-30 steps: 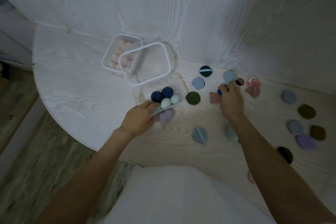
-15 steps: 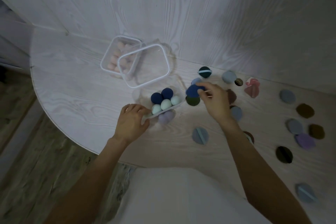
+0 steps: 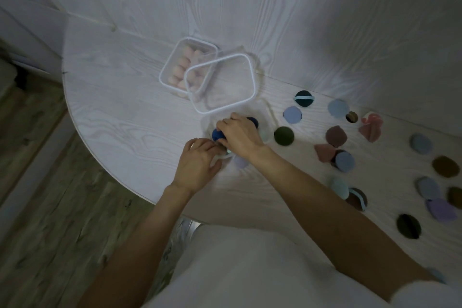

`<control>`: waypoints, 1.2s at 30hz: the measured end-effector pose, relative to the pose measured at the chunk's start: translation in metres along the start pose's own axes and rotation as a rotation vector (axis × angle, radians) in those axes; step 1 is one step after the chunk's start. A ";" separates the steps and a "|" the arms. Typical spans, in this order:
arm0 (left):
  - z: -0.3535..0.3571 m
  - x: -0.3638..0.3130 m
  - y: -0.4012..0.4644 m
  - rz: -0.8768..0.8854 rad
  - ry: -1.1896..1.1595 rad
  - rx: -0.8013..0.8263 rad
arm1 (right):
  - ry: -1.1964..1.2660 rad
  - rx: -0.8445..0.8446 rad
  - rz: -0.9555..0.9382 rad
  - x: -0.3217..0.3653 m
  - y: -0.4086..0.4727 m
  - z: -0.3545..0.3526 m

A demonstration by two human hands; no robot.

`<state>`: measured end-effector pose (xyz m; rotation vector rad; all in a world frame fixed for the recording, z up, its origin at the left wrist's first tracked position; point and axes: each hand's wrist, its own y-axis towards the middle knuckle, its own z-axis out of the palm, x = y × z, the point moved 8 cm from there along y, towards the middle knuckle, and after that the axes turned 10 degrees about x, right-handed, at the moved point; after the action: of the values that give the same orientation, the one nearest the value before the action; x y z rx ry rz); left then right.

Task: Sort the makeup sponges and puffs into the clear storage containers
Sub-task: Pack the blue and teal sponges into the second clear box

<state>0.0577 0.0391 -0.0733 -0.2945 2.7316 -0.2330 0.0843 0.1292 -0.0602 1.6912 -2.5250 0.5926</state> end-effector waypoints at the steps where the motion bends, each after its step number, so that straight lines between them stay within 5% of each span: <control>1: 0.000 0.001 0.000 0.000 0.005 0.001 | -0.007 0.017 -0.003 -0.001 0.001 0.004; 10: -0.008 -0.016 -0.005 0.086 -0.052 -0.106 | 0.097 0.051 0.084 -0.015 -0.012 0.007; 15: -0.014 -0.057 -0.017 0.242 -0.089 -0.221 | 0.450 -0.232 0.228 -0.045 -0.073 -0.014; 20: 0.013 -0.099 0.008 0.376 0.106 -0.052 | 0.478 -0.443 0.501 -0.110 -0.180 0.006; 25: 0.049 -0.116 0.026 0.306 0.862 0.329 | 0.241 -0.310 0.861 -0.161 -0.264 0.058; 28: 0.053 -0.116 0.028 0.339 1.079 0.390 | 0.223 -0.256 0.904 -0.170 -0.274 0.071; 33: 0.057 -0.121 0.032 0.388 1.191 0.421 | 0.236 -0.171 0.908 -0.170 -0.264 0.082; 36: 0.054 -0.124 0.030 0.396 0.982 0.383 | 0.241 -0.226 0.877 -0.167 -0.262 0.078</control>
<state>0.1859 0.0903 -0.0852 0.6333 3.4690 -0.9825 0.4006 0.1636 -0.0977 0.3505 -2.8970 0.4598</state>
